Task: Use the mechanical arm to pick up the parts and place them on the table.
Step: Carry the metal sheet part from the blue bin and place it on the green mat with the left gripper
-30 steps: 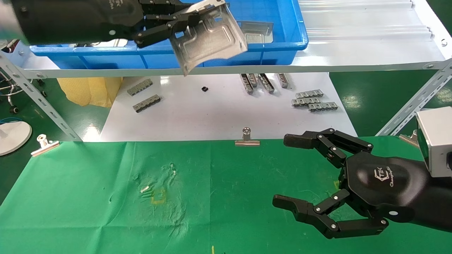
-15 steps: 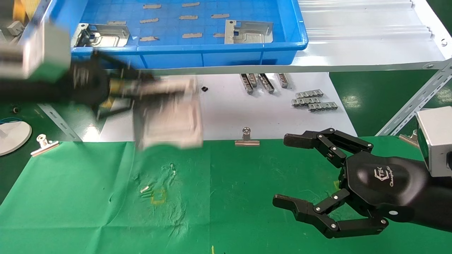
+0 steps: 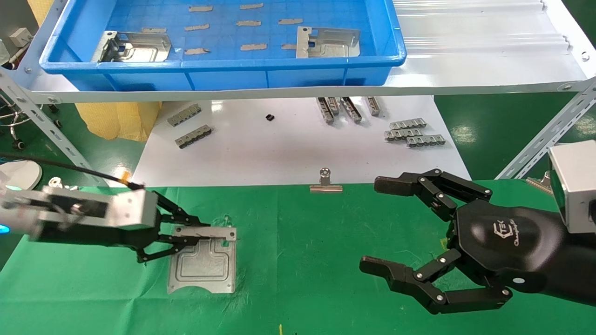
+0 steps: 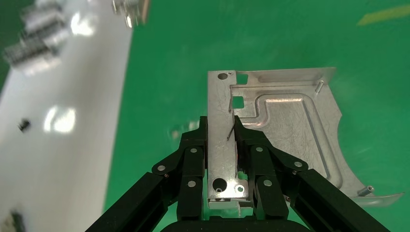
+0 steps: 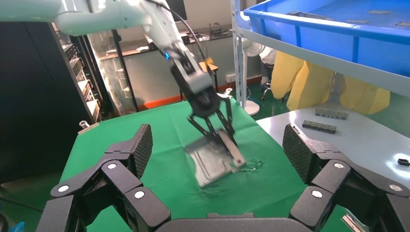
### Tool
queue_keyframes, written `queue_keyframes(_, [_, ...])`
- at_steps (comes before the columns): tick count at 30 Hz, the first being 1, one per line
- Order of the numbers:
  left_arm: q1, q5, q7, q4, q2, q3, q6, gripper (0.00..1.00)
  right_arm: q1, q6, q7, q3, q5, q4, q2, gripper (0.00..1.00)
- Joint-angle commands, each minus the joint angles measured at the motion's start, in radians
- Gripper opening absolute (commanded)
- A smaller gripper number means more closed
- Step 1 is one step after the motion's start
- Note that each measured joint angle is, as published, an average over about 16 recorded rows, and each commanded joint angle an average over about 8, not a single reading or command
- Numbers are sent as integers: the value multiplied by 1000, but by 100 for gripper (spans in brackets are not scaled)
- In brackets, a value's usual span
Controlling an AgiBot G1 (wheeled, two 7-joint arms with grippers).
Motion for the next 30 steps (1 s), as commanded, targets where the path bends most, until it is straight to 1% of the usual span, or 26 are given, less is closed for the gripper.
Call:
queue_keyframes(1, [8,27,37,56,33,15,-34,6,0,0,0,0,0,0,0,100])
queue_keyframes(8, [9,29,139,162,86,12,-67,92,0,0,0,0,0,0,0,100])
queue_keyframes(9, [9,29,150,174,91,11,-69,99,0,0,0,0,0,0,0,100])
queue_keyframes(15, [1,26,196,234,114,9,-61,100,0,0,0,0,0,0,0,100])
queue_keyframes(20, [-9,1,206,273,107,-5,5,100,0,0,0,0,0,0,0,100])
queue_keyframes(24, [3,-44,170,307,76,-31,80,100,0,0,0,0,0,0,0,100])
queue_keyframes(30, [86,-149,61,329,11,-86,127,100,0,0,0,0,0,0,0,100])
